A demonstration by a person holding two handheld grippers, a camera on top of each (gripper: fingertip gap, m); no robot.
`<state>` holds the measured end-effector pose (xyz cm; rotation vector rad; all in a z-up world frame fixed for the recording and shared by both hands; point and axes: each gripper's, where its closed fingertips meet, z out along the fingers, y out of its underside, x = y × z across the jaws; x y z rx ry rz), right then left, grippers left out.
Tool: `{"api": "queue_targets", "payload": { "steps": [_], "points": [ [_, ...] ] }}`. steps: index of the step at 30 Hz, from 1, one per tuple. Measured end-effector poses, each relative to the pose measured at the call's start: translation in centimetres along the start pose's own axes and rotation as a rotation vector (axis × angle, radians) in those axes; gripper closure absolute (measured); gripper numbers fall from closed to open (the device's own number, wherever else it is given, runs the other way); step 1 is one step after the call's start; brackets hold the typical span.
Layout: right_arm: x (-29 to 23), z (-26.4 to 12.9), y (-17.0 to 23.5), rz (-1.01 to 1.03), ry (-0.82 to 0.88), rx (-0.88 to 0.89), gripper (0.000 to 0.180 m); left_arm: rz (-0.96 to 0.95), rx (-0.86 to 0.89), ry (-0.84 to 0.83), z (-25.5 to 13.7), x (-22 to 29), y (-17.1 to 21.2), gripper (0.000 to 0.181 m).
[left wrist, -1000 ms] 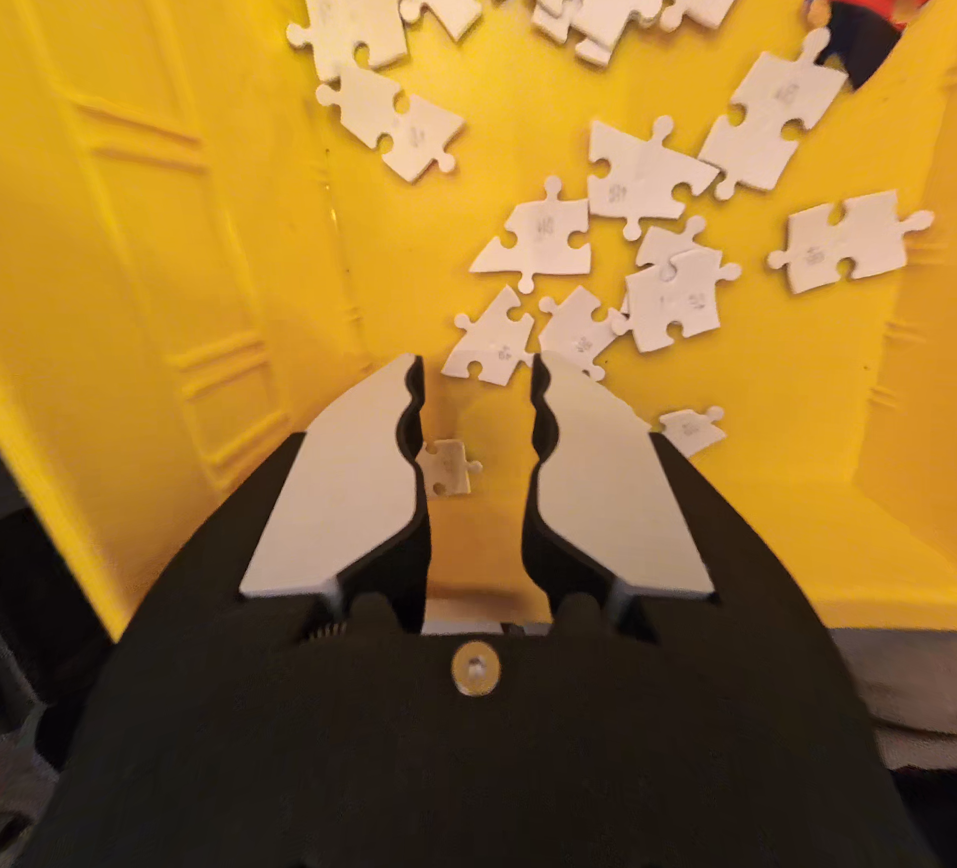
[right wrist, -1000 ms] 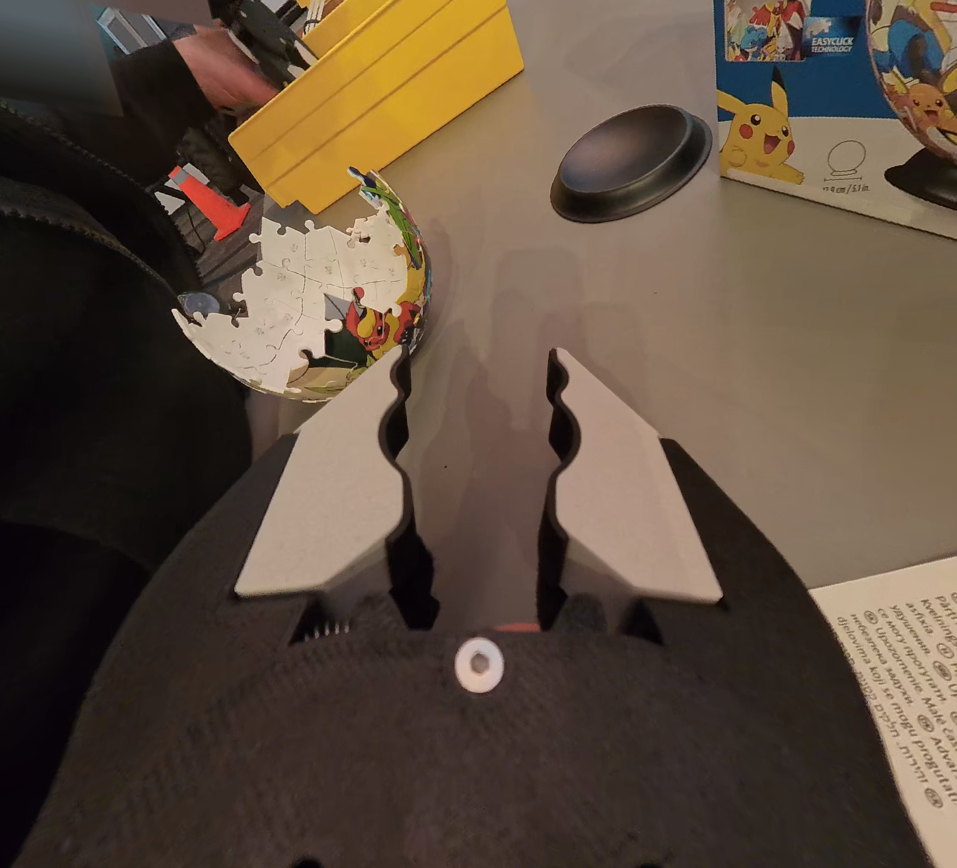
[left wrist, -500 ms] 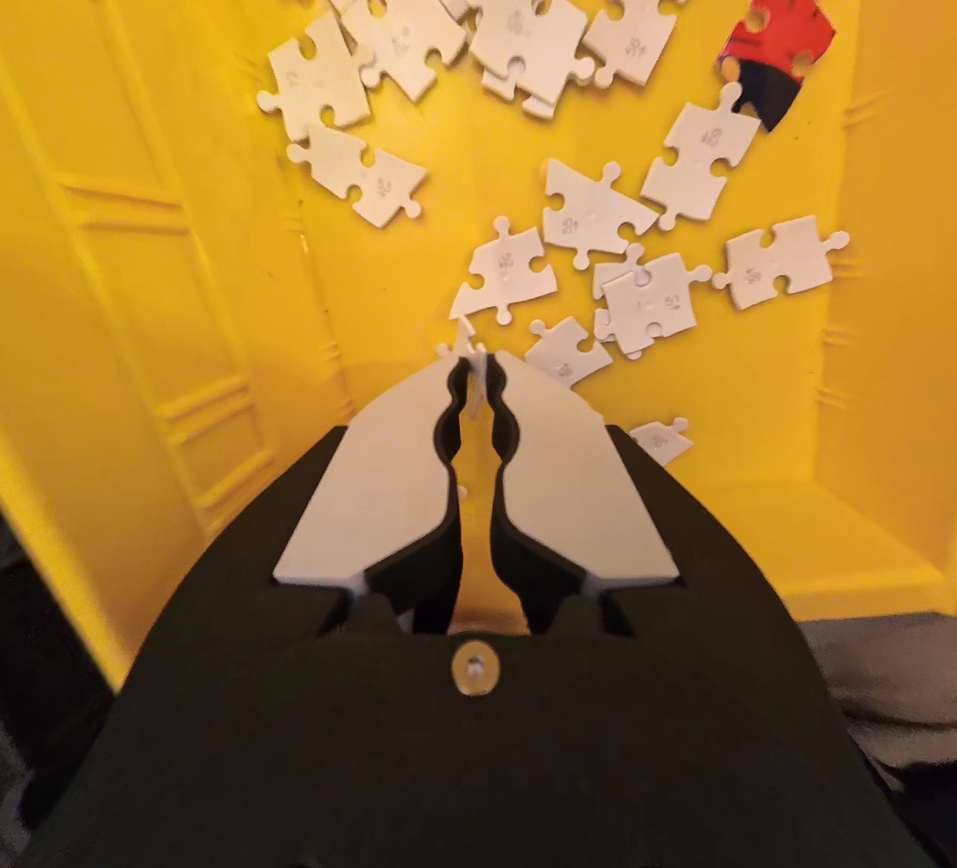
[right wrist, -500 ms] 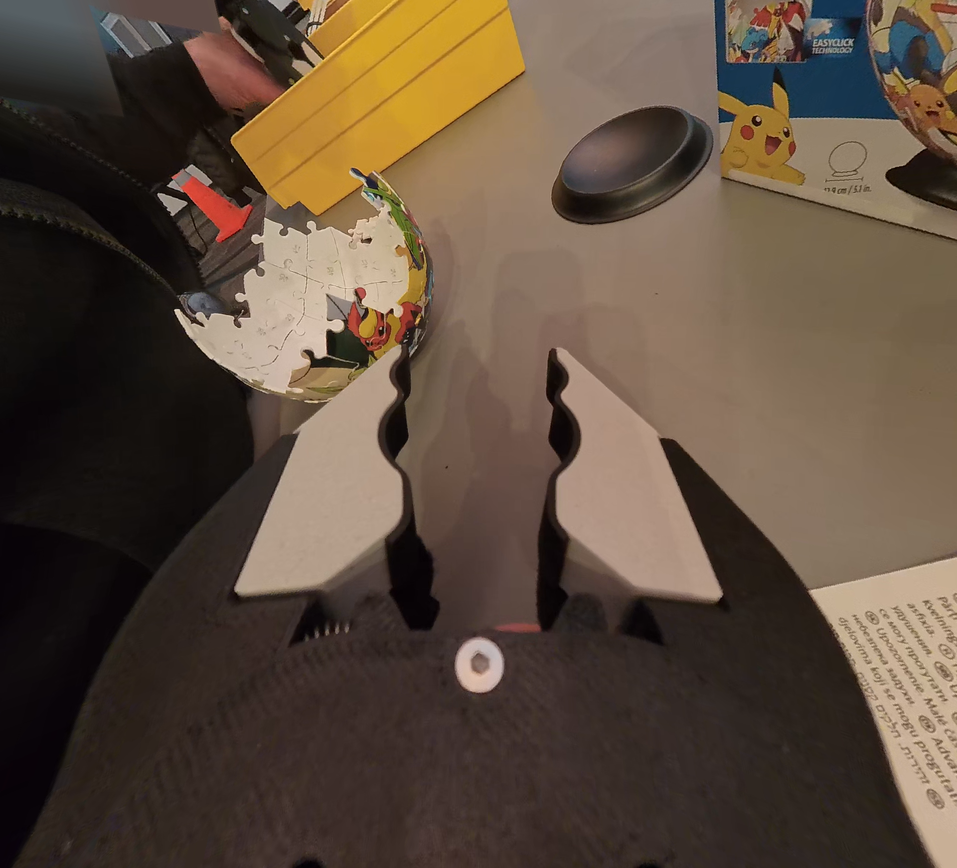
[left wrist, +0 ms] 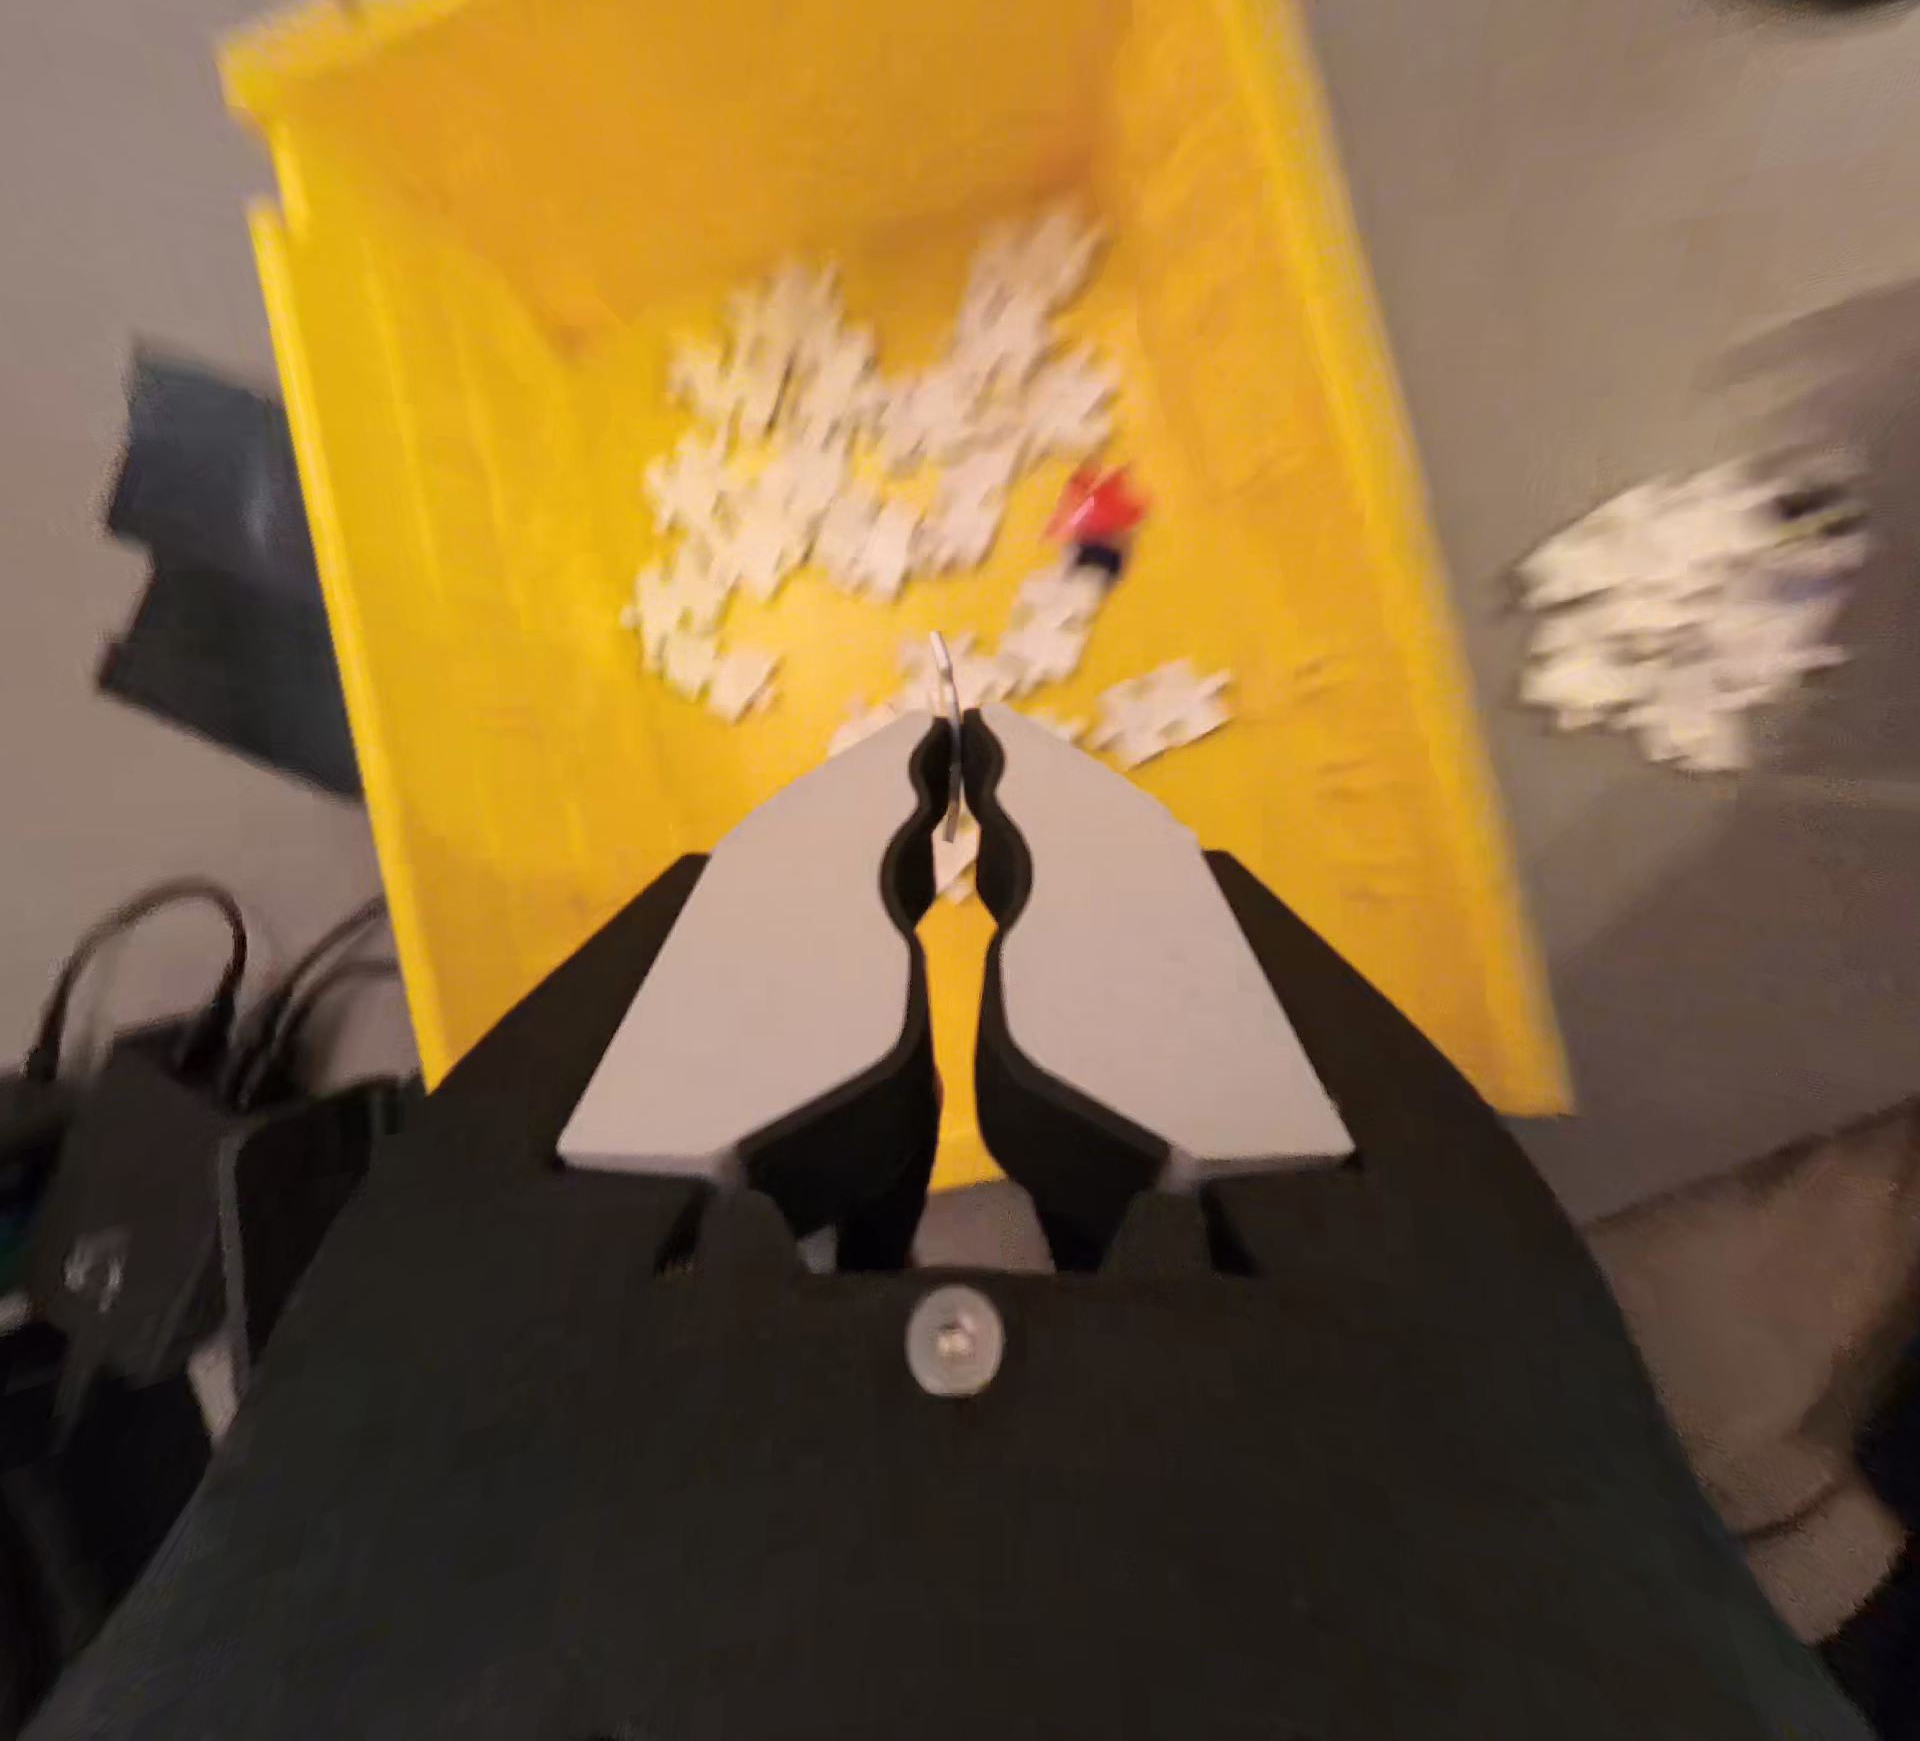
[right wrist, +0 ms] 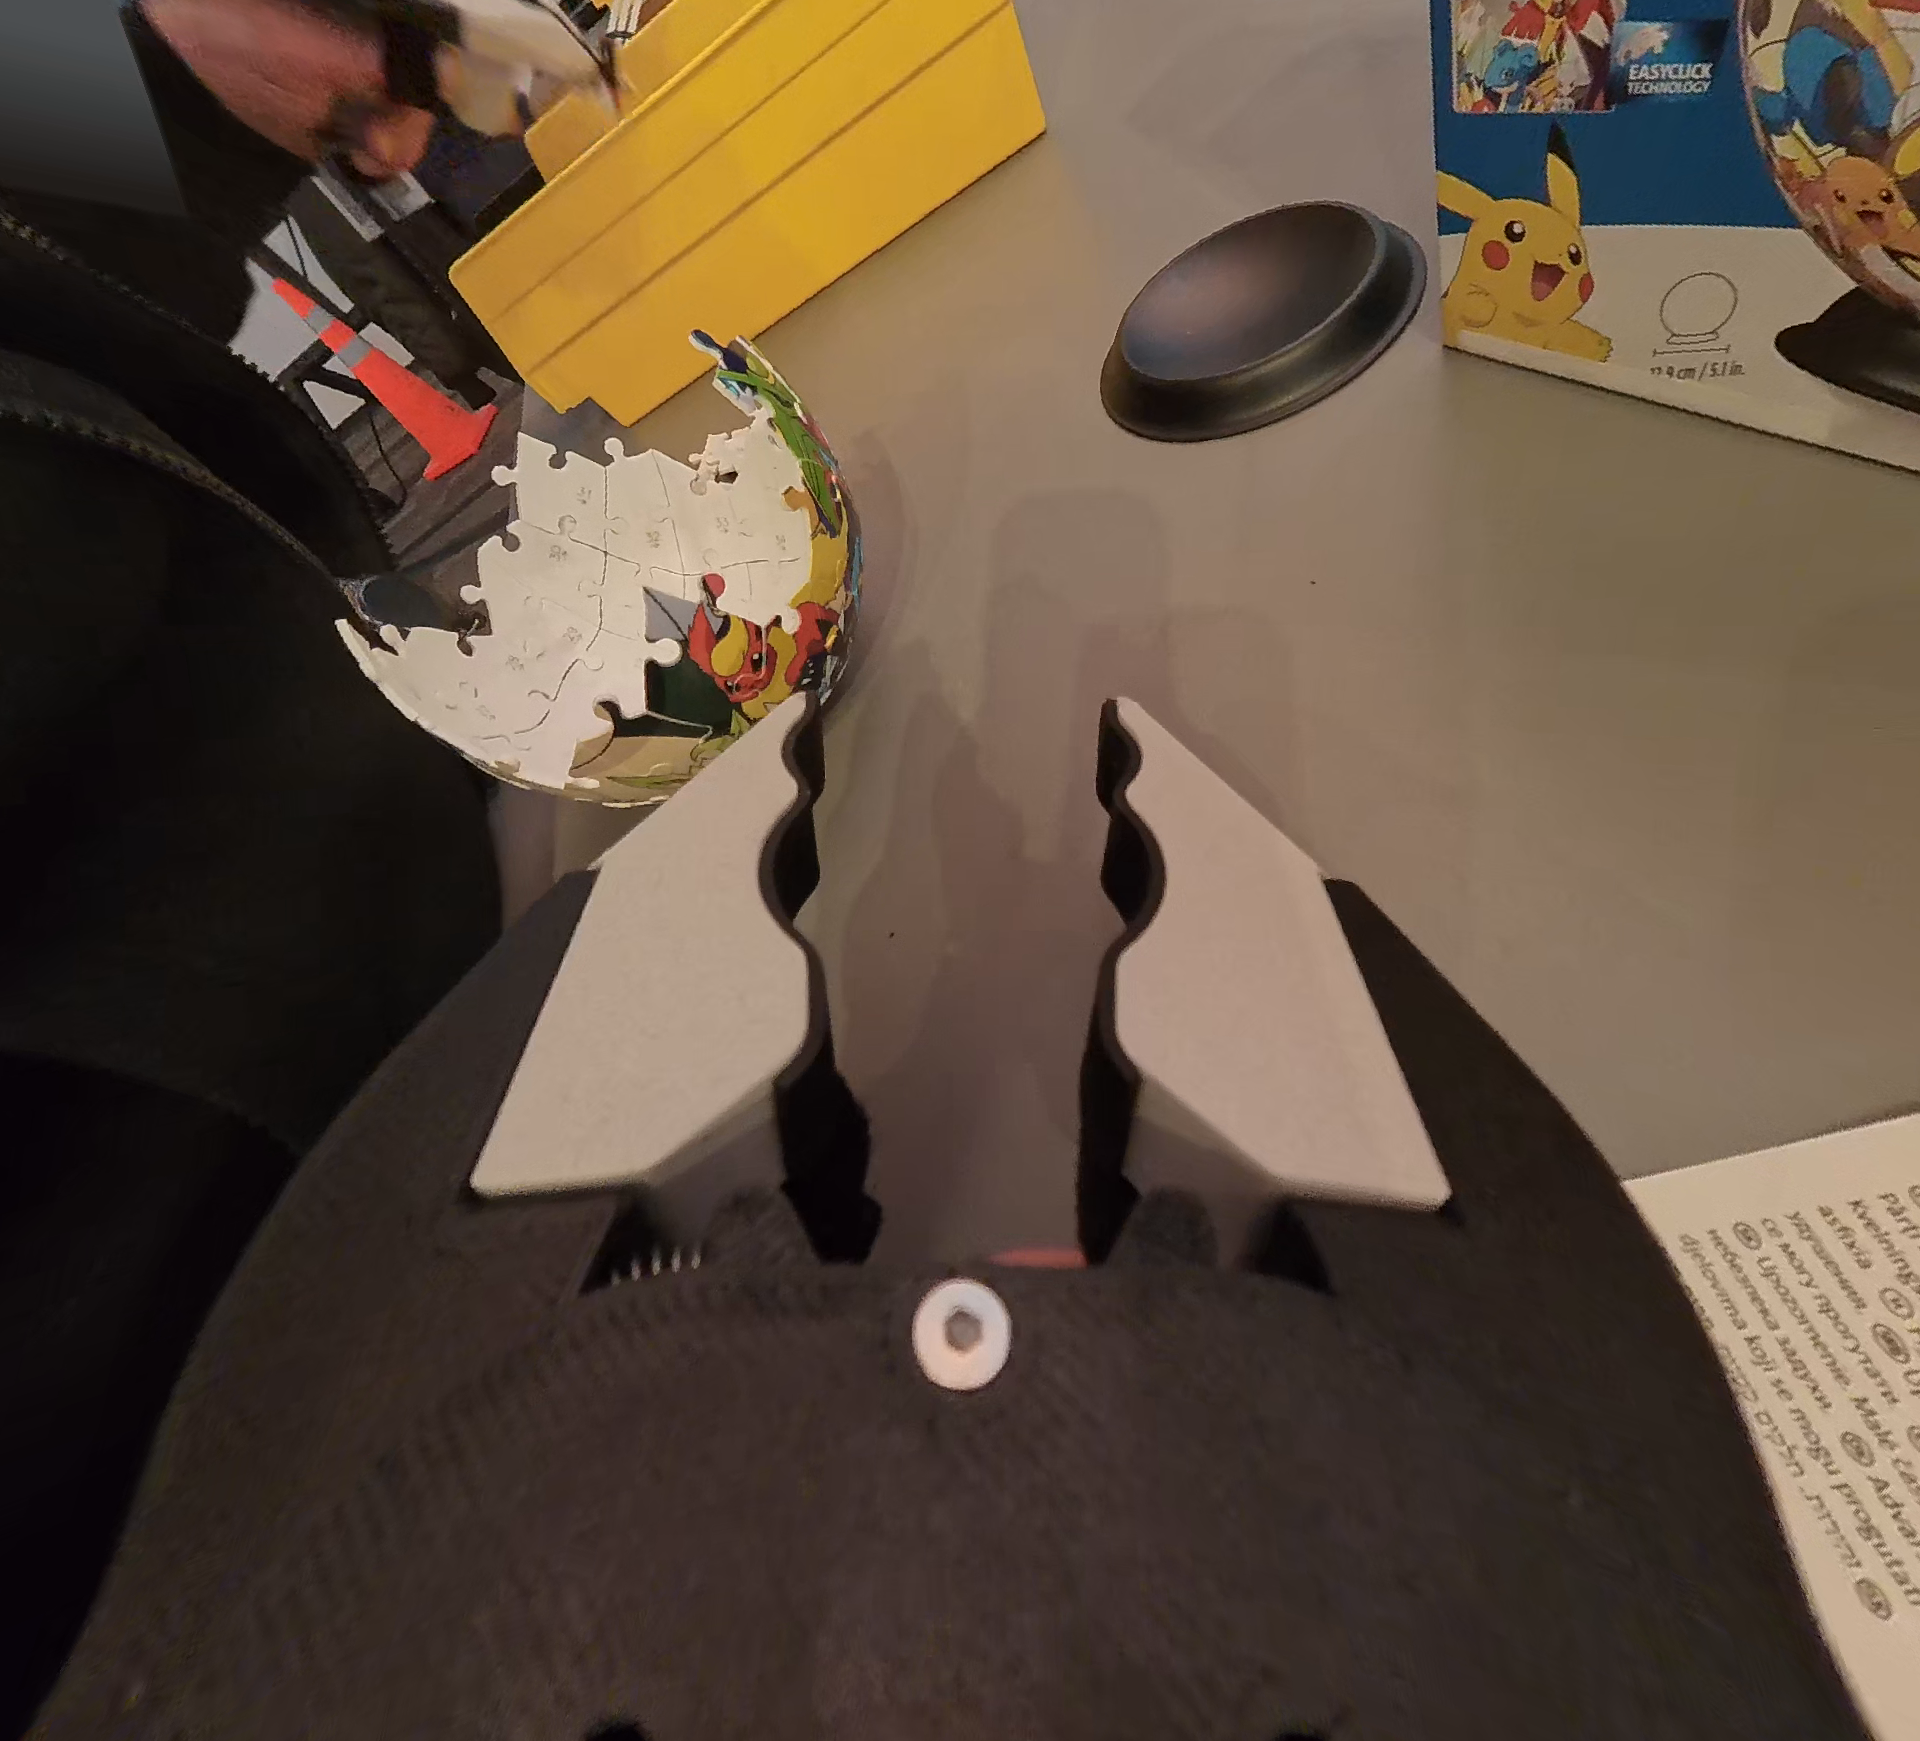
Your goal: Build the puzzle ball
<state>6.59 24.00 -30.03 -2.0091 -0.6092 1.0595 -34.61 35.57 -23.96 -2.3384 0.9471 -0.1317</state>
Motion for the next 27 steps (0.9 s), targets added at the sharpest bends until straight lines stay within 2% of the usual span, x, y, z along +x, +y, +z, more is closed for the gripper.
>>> {"api": "queue_targets", "payload": {
  "steps": [3,5,8,9,11,14,18,19,21,23,27],
  "points": [
    [0.0,0.0,0.0,-0.001,0.000,-0.003,0.128,0.121,0.162,0.075,-3.6,6.5,-5.5,0.179],
    [-0.1,0.0,0.1,-0.003,-0.001,-0.004,0.128,0.216,0.234,0.155,-4.2,11.9,-7.5,0.179],
    [-0.1,0.1,0.1,-0.009,-0.001,-0.006,0.128,0.224,0.197,0.267,-1.4,18.8,-6.6,0.179],
    [-0.1,0.1,0.1,-0.010,-0.002,-0.007,0.128,0.247,0.163,0.248,0.2,19.8,-5.6,0.179],
    [-0.2,0.0,0.1,-0.010,-0.003,-0.005,0.128,0.312,0.095,0.151,3.0,20.1,-3.6,0.179],
    [-0.2,0.0,0.1,-0.008,-0.006,-0.004,0.128,0.313,0.018,0.105,6.2,20.5,-1.1,0.179],
    [-0.1,0.0,0.0,-0.003,-0.003,-0.003,0.128,0.344,-0.029,0.064,7.9,20.3,0.9,0.177],
    [-0.1,0.0,0.1,-0.003,-0.003,-0.004,0.128,0.344,-0.044,0.059,8.0,20.2,1.3,0.170],
    [0.0,0.0,0.1,-0.001,-0.001,-0.004,0.128,0.334,-0.028,0.082,7.7,20.5,1.4,0.160],
    [0.0,0.0,0.0,0.003,0.000,-0.001,0.128,0.331,0.032,0.069,6.2,20.3,0.3,0.166],
    [0.1,0.0,0.0,0.009,0.001,0.000,0.128,0.289,0.188,0.031,0.5,16.9,-3.7,0.167]
  ]
}}
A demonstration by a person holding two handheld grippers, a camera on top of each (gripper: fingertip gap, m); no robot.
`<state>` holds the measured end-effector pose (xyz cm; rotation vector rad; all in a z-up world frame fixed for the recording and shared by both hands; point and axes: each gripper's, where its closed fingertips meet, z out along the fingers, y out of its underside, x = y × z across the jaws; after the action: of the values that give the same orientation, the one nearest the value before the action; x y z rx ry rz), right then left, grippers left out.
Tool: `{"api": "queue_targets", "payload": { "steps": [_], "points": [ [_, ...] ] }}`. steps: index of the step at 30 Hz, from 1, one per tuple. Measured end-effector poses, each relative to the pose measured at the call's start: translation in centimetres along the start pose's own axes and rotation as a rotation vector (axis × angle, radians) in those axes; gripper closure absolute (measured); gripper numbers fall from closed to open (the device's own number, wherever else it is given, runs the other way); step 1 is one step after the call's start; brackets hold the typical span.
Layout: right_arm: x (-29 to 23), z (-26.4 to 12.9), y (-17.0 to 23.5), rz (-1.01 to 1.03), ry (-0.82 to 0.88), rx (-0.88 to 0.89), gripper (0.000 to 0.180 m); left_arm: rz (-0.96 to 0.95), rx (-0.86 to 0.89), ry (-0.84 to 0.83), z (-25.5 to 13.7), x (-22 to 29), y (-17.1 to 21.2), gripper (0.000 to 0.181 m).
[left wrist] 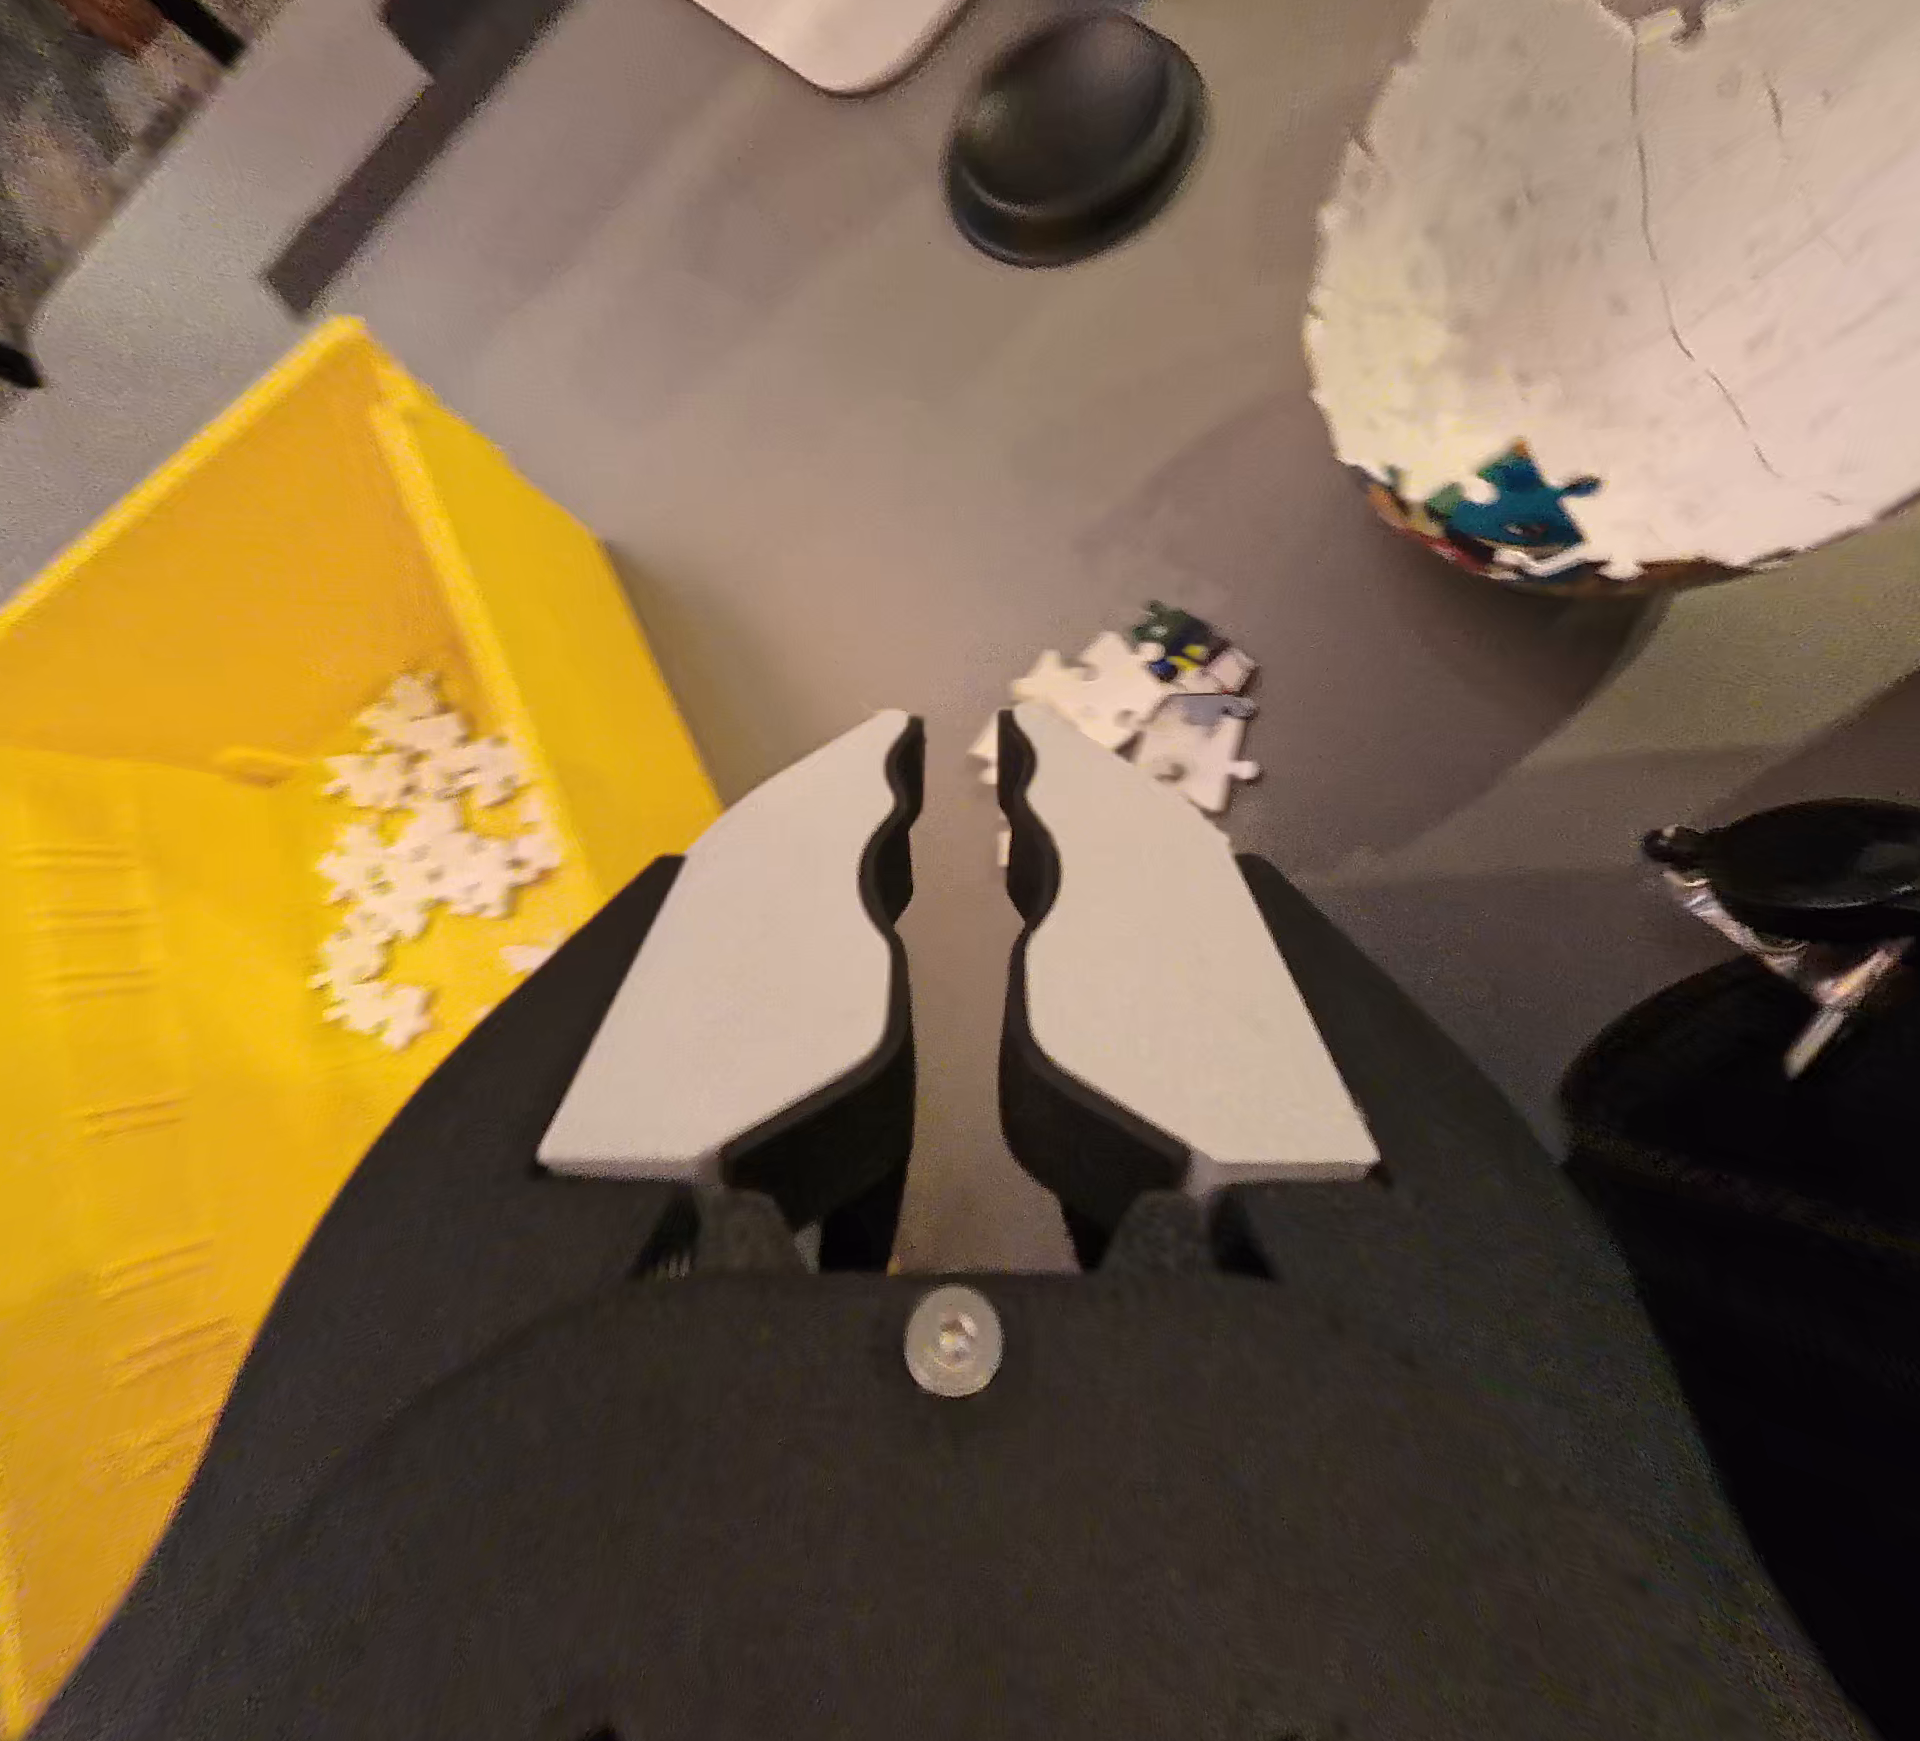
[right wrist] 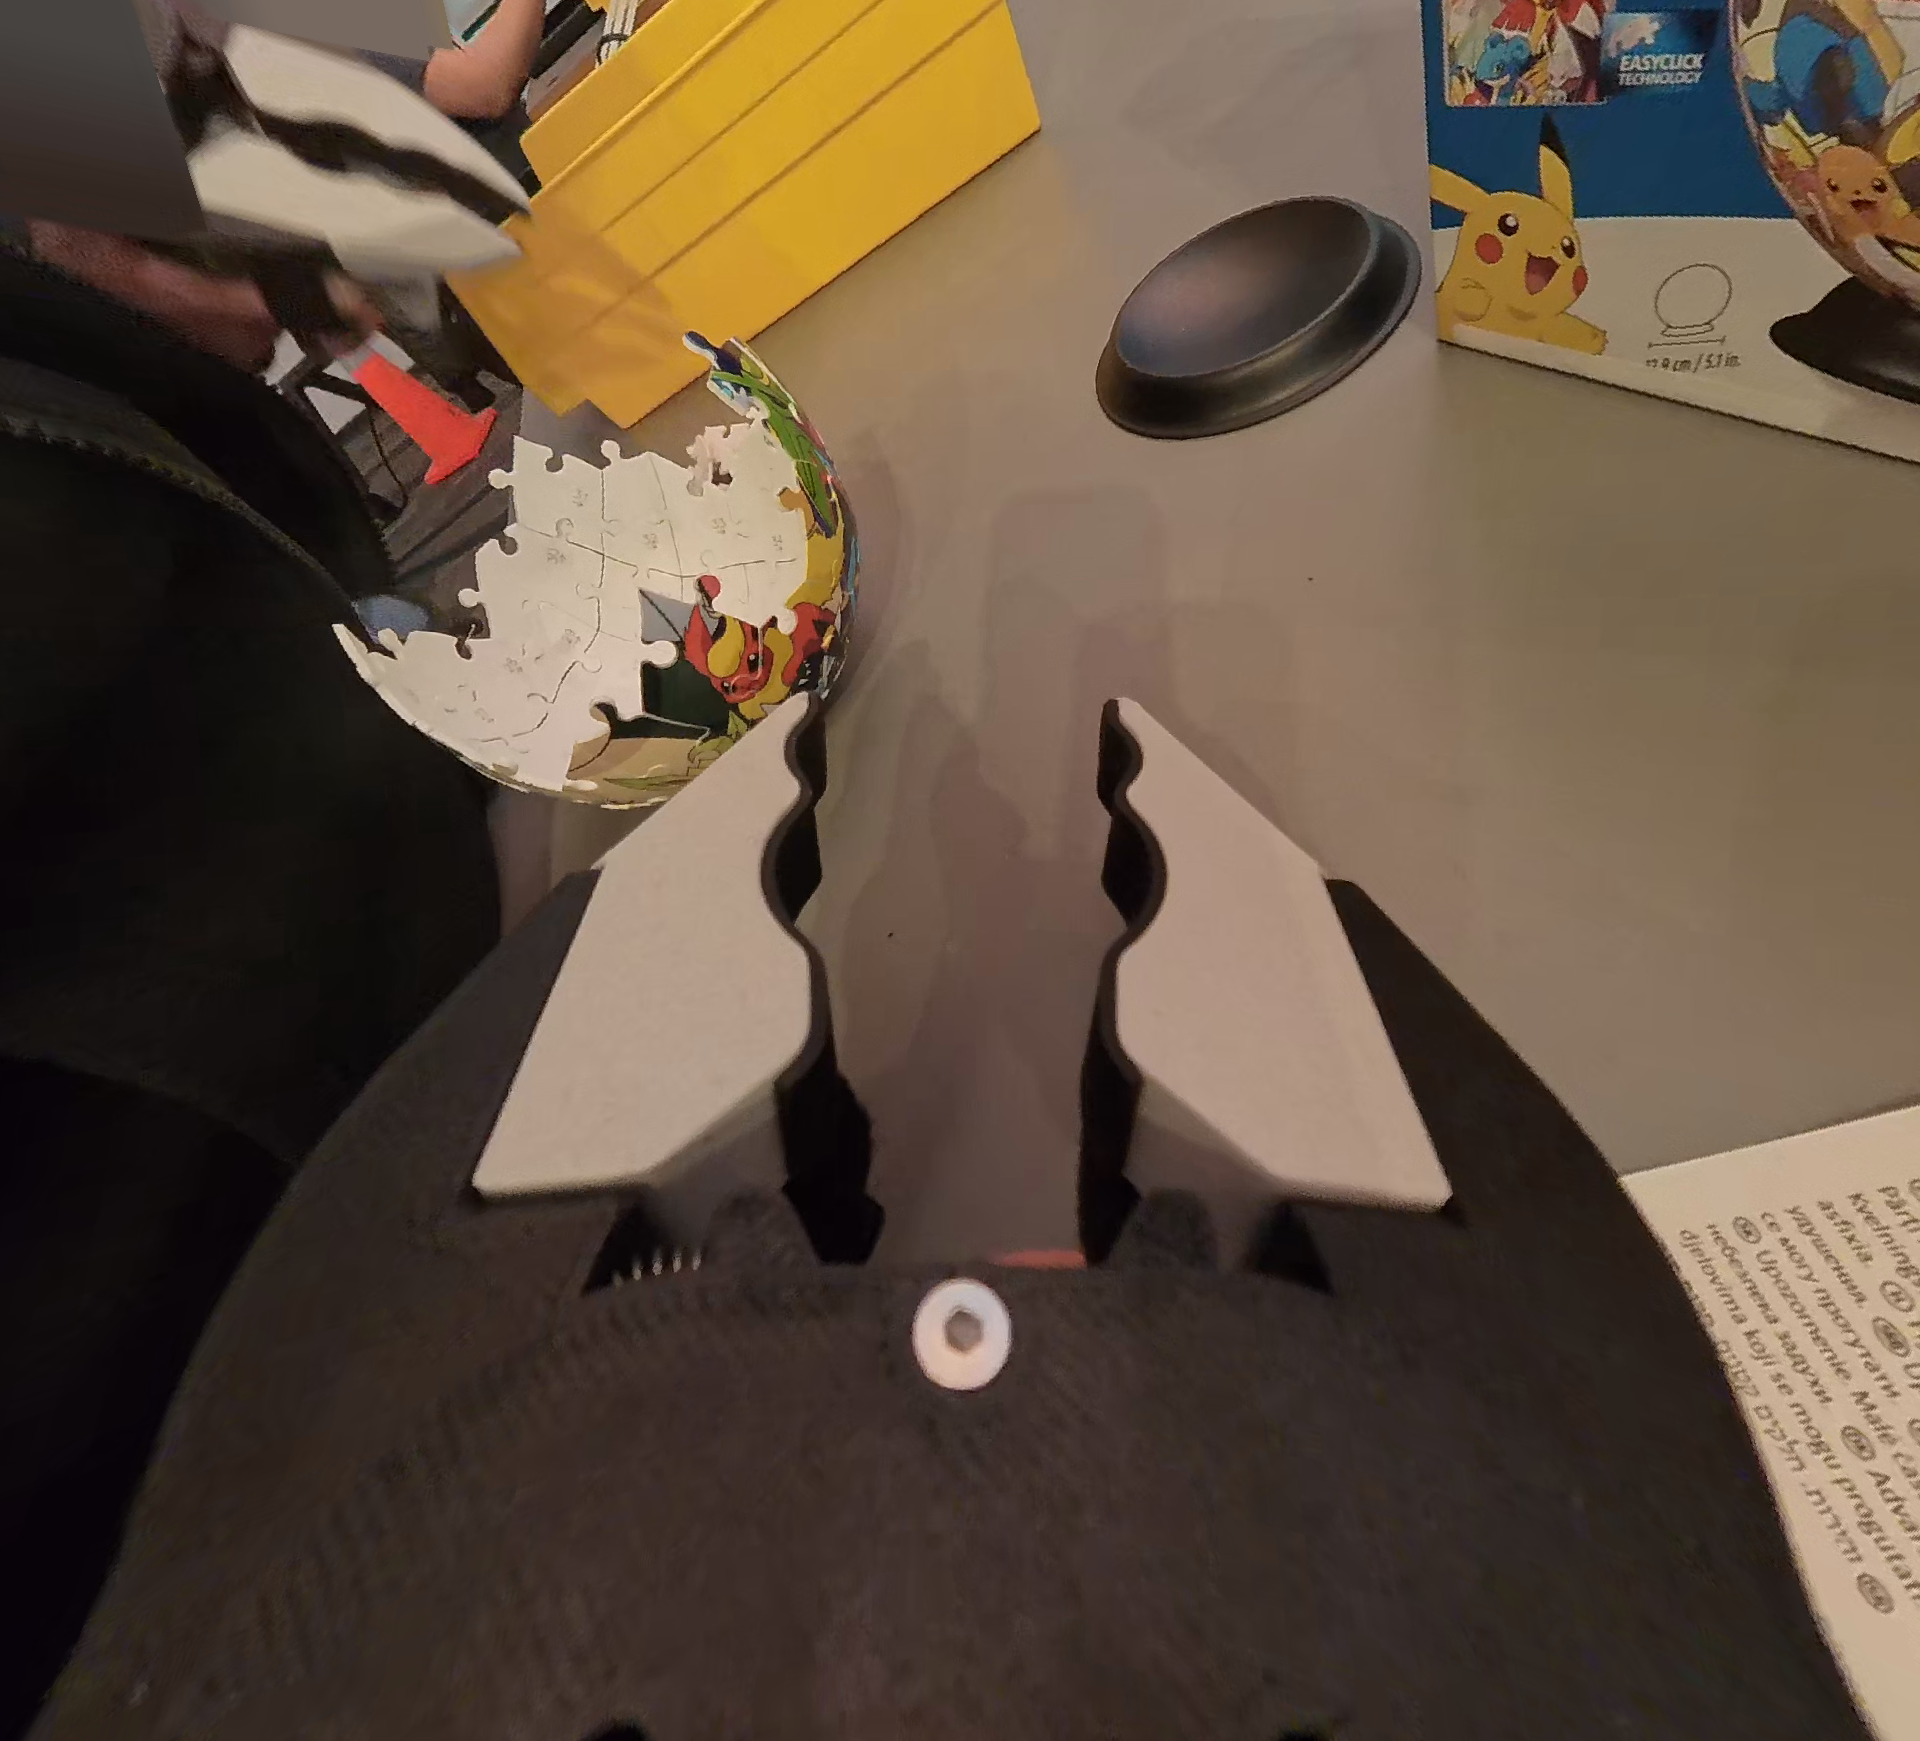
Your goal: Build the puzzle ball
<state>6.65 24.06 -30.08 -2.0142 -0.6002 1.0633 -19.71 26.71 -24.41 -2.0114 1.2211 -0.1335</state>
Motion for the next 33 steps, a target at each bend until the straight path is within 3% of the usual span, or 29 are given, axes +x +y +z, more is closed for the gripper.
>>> {"api": "queue_targets", "payload": {
  "steps": [3,6,14,19,26,33],
  "points": [
    [0.0,0.0,0.0,-0.001,0.000,-0.001,0.128,-0.048,-0.024,-0.055,-2.1,-6.2,1.2,0.166],
    [0.0,0.0,0.0,-0.002,0.000,-0.002,0.128,-0.070,-0.149,-0.011,-1.2,-10.5,5.5,0.162],
    [0.1,0.0,0.0,0.007,0.006,0.002,0.128,-0.010,-0.441,0.135,4.1,-11.1,13.1,0.149],
    [0.2,-0.1,-0.1,0.015,0.005,0.010,0.128,-0.061,-0.498,0.168,5.2,-10.7,15.1,0.153],
    [0.2,-0.1,-0.2,0.016,0.002,0.014,0.128,-0.107,-0.454,0.138,4.9,-11.3,15.0,0.171],
    [0.2,-0.1,-0.1,0.016,0.004,0.011,0.128,-0.203,-0.386,0.165,3.5,-11.5,14.7,0.177]
  ]
}}
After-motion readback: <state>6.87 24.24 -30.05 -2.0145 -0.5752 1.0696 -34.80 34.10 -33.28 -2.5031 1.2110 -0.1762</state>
